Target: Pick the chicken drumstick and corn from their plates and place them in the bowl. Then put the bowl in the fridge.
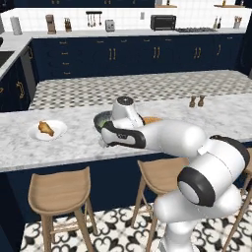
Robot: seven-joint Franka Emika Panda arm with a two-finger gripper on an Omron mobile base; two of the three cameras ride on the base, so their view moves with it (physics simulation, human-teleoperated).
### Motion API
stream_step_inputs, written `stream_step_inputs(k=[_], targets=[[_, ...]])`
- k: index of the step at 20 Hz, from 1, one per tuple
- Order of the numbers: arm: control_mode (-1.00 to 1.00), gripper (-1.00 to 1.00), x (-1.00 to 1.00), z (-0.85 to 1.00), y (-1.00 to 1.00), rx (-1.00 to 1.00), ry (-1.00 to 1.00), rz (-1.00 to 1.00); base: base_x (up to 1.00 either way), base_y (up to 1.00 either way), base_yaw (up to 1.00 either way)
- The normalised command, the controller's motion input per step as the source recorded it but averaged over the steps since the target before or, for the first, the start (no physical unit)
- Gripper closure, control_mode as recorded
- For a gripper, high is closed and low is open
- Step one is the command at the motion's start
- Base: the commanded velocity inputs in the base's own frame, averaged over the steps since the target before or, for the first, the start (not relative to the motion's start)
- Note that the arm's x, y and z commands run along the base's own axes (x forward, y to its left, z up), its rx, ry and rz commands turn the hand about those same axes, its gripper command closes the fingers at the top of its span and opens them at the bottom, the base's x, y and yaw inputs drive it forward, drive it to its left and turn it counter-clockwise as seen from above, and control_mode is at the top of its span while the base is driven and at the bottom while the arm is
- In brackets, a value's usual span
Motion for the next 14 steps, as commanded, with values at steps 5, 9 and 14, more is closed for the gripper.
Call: stream_step_inputs(k=[5, 9, 14], targets=[[1.00, -1.00, 0.00, 0.00, 0.00, 0.00, 0.00, 0.00, 0.38, 0.87, -0.06], [1.00, -1.00, 0.00, 0.00, 0.00, 0.00, 0.00, 0.00, 0.42, 0.38, -0.09], [1.00, -1.00, 0.00, 0.00, 0.00, 0.00, 0.00, 0.00, 0.56, 0.62, -0.11]])
